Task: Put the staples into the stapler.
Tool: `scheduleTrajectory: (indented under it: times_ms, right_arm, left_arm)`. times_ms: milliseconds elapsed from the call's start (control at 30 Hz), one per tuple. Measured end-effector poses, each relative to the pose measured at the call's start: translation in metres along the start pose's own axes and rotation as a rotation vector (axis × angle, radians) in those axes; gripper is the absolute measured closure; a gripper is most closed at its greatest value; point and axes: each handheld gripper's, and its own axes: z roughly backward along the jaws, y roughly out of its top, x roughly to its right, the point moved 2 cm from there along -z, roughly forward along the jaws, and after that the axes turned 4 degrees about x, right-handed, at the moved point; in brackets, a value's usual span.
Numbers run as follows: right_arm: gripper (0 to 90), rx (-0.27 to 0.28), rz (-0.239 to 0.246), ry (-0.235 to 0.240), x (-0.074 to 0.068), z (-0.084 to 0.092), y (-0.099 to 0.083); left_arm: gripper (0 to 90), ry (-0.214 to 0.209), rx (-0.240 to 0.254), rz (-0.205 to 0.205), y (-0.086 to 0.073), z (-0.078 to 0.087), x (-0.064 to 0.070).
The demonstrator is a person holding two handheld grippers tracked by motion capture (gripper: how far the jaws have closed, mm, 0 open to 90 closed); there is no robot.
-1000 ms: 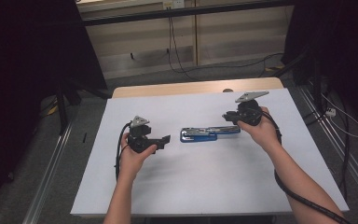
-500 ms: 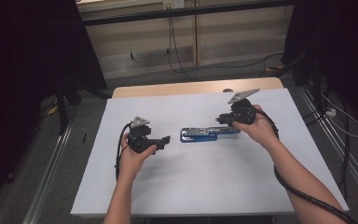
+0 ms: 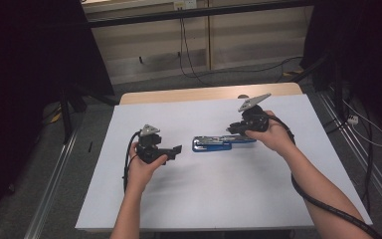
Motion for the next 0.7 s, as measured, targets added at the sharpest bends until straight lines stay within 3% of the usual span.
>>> scheduleTrajectory:
  times_ms: [700]
  right_arm:
    - [79.0, -0.034, 0.051, 0.048, -0.001, -0.011, 0.010]
  left_arm:
    - [8.9, 0.006, -0.004, -0.002, -0.001, 0.003, -0.001]
